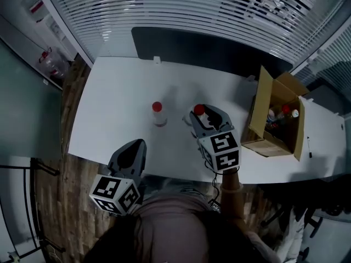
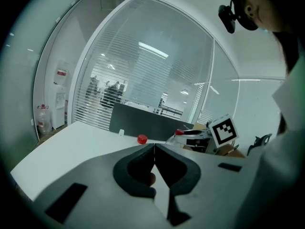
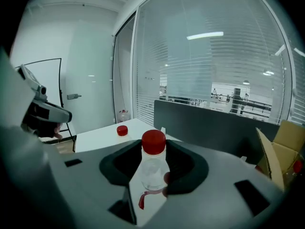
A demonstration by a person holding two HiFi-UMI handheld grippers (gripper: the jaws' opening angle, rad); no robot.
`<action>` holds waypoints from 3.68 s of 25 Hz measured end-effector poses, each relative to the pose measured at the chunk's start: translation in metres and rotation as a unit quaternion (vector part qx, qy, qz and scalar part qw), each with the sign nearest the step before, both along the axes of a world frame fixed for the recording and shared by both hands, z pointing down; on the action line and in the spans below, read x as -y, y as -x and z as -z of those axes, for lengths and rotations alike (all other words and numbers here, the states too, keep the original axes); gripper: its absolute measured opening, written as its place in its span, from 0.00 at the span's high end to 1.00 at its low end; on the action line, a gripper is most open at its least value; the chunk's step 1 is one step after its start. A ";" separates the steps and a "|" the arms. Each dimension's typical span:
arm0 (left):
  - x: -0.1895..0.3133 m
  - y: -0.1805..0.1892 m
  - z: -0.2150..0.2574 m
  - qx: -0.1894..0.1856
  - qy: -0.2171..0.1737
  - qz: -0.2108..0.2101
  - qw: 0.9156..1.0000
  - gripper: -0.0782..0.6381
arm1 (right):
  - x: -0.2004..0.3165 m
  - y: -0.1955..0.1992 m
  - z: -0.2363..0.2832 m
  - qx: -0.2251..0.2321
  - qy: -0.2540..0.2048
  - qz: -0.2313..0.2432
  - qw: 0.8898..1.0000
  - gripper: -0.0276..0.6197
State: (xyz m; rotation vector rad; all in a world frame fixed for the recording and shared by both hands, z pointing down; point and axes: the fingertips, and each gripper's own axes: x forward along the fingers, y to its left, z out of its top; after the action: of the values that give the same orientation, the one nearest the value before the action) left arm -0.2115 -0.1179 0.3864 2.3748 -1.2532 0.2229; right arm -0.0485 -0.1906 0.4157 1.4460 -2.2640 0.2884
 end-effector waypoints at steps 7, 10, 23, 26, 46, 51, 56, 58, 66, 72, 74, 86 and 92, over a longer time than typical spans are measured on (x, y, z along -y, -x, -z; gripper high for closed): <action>0.003 0.002 -0.001 0.003 0.002 0.007 1.000 0.88 | 0.007 0.008 -0.023 -0.002 0.010 0.013 1.000 0.69; 0.003 0.002 -0.002 0.004 0.004 0.009 1.000 0.88 | 0.008 0.009 -0.032 -0.005 0.017 0.016 1.000 0.69; 0.010 0.001 -0.004 0.009 0.007 0.008 1.000 0.88 | 0.011 0.014 -0.050 -0.002 0.034 0.023 0.999 0.69; 0.012 0.000 -0.005 0.009 0.007 0.004 1.000 0.88 | 0.012 0.012 -0.053 -0.008 0.032 0.022 0.999 0.69; 0.019 -0.012 -0.002 0.005 0.008 -0.026 1.000 0.88 | 0.006 0.017 -0.052 -0.011 0.042 0.019 0.999 0.69; 0.019 -0.016 -0.002 0.002 0.002 -0.040 0.999 0.88 | 0.001 0.013 -0.048 -0.007 0.042 0.012 0.999 0.67; 0.019 -0.026 0.000 0.000 -0.003 -0.058 0.998 0.88 | -0.008 0.006 -0.042 0.001 0.039 0.002 0.999 0.67; 0.019 -0.031 0.002 -0.001 -0.006 -0.066 0.998 0.88 | -0.013 0.004 -0.038 0.006 0.036 -0.001 0.999 0.67; 0.016 -0.052 0.006 -0.006 -0.010 -0.100 0.995 0.88 | -0.029 -0.010 -0.012 0.013 -0.003 -0.031 0.999 0.67; 0.011 -0.076 0.008 -0.008 -0.011 -0.133 0.991 0.88 | -0.050 -0.018 0.002 0.010 -0.016 -0.035 0.999 0.69; 0.009 -0.084 0.008 -0.008 -0.011 -0.143 0.990 0.88 | -0.056 -0.020 0.006 0.013 -0.020 -0.037 0.999 0.70; -0.006 -0.124 0.011 -0.010 -0.011 -0.180 0.984 0.88 | -0.089 -0.046 0.035 -0.001 -0.061 -0.061 0.996 0.89; -0.013 -0.138 0.011 -0.010 -0.014 -0.173 0.985 0.88 | -0.101 -0.064 0.048 0.027 -0.072 -0.074 0.994 0.91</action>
State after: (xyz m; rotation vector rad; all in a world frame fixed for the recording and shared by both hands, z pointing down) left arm -0.0739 -0.1045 0.3749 2.6013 -0.8311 0.2879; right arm 0.0154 -0.0898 0.3674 1.7022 -2.2637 0.2147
